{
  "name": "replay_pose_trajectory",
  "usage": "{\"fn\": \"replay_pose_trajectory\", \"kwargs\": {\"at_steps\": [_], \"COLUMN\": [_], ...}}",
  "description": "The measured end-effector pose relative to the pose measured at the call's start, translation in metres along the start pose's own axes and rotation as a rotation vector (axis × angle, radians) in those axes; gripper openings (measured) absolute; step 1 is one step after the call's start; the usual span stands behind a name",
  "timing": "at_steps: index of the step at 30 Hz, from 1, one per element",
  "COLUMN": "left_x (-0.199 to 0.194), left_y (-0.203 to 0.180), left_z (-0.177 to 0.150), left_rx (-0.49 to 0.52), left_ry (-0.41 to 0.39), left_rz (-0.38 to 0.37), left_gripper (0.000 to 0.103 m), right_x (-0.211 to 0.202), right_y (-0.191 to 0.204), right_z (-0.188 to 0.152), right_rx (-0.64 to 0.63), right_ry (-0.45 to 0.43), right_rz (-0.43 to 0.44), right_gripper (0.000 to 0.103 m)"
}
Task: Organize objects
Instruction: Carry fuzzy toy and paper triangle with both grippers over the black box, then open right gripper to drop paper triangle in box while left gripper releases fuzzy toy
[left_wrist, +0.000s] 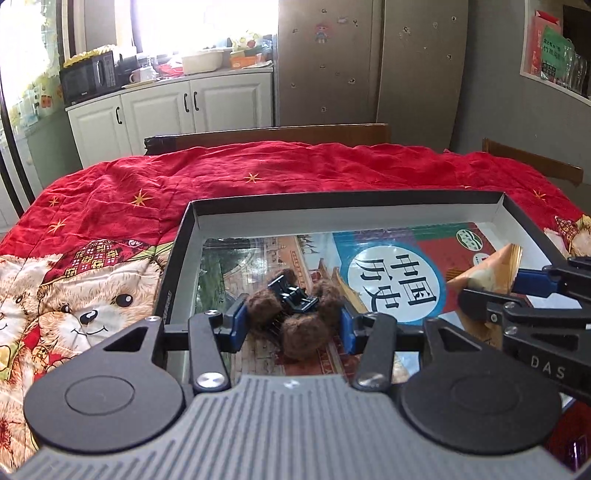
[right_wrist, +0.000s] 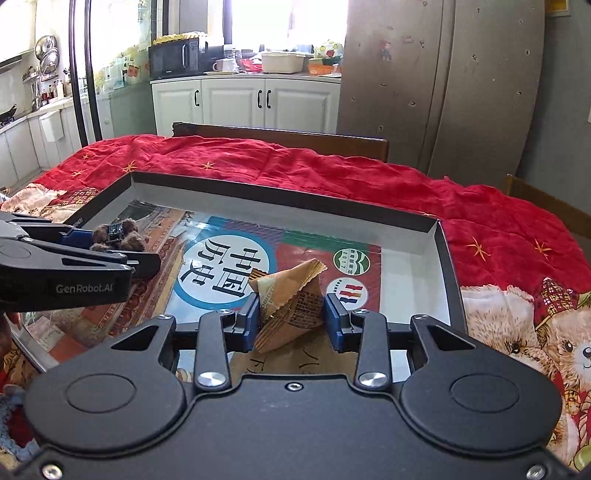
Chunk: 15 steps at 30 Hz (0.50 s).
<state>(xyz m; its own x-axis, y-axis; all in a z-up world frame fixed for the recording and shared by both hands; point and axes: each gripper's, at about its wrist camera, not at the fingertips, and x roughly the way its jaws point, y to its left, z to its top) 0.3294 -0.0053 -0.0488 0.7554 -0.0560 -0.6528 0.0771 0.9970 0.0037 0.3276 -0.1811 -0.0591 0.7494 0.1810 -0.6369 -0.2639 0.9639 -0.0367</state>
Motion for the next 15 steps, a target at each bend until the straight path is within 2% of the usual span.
{"fn": "replay_pose_trajectory", "kwargs": {"at_steps": [4,7,12,14,15], "left_x": [-0.0001,-0.0003,-0.0015,-0.0023,-0.003], "left_y": [-0.0006,-0.0009,0.0009,0.0022,0.0026], "left_z": [-0.0005,-0.0006,-0.001,-0.0009,-0.001], "left_rx": [0.007,0.009,0.001,-0.008,-0.01], "left_ry": [0.0,0.003,0.003,0.0,-0.001], "left_rz": [0.0,0.002,-0.003,-0.006,-0.008], "left_gripper": [0.057,0.067,0.072,0.074,0.076], "right_x": [0.0014,0.0015,0.0008,-0.0003,-0.0009], "right_y": [0.0018,0.0018,-0.0006,-0.0018,-0.0018], "right_z": [-0.0006,-0.0007,-0.0005,-0.0002,-0.0004], "right_rx": [-0.008,-0.01,0.006,0.013,0.013], "right_ry": [-0.001,-0.001,-0.002,-0.004,-0.006], "right_rz": [-0.001,0.0,0.011,0.017,0.018], "right_gripper": [0.035,0.036,0.038,0.045,0.046]}}
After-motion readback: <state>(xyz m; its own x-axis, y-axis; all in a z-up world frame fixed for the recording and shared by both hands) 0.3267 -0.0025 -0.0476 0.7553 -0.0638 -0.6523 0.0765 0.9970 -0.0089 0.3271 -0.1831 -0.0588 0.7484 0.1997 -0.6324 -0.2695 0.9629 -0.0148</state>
